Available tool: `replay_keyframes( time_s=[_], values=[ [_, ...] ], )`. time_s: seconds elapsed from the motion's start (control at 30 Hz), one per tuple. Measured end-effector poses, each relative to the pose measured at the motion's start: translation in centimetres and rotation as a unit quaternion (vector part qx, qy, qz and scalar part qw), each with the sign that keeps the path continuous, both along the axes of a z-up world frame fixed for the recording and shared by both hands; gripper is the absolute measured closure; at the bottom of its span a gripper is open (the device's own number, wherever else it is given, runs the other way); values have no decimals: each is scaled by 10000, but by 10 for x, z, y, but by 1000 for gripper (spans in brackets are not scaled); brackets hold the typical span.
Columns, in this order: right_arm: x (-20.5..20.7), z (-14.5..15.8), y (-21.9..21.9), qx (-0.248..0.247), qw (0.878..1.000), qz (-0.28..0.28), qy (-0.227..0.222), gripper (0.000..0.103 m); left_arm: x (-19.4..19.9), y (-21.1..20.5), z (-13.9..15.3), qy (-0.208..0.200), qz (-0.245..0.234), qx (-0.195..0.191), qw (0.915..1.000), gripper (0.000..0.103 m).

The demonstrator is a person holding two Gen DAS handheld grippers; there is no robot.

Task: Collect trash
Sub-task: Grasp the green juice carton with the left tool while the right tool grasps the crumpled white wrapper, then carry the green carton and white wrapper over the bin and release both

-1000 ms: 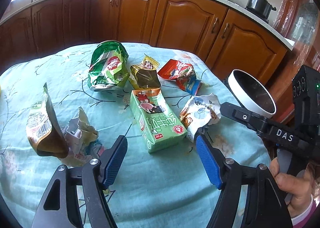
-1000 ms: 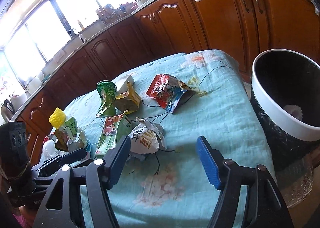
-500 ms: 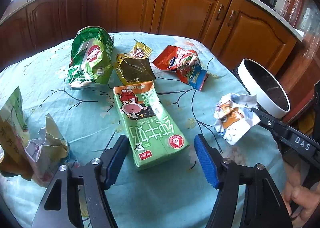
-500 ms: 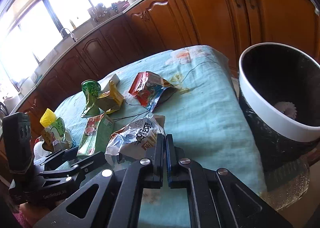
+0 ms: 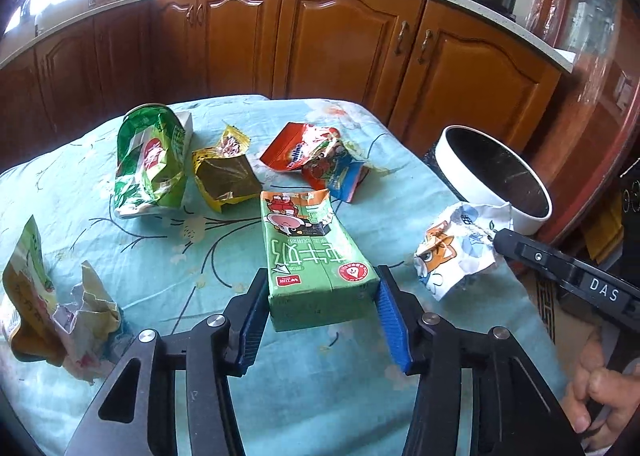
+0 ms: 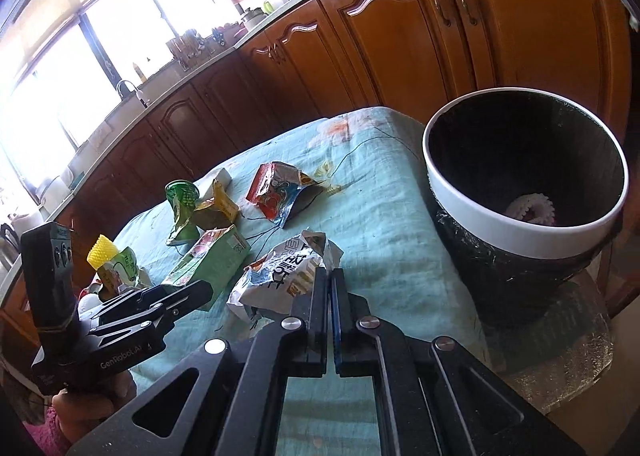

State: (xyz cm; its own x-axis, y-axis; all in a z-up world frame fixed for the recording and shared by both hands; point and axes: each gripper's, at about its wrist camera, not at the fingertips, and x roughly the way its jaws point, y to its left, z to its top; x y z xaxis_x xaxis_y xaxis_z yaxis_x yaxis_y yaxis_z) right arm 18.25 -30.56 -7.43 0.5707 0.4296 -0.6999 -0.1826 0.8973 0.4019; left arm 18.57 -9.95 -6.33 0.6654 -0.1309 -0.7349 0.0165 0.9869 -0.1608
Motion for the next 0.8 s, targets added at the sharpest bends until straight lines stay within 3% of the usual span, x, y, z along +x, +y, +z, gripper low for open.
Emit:
replay_keyframes(
  time_s=[0.4, 0.8],
  values=[
    [-14, 21, -35, -4, 9990, -365, -241, 102, -11, -22, 21, -262, -448, -179, 9985, 54],
    [-18, 40, -82, -69, 9949, -877, -488, 102, 3, -61, 37, -425, -924, -139, 9947, 54]
  ],
)
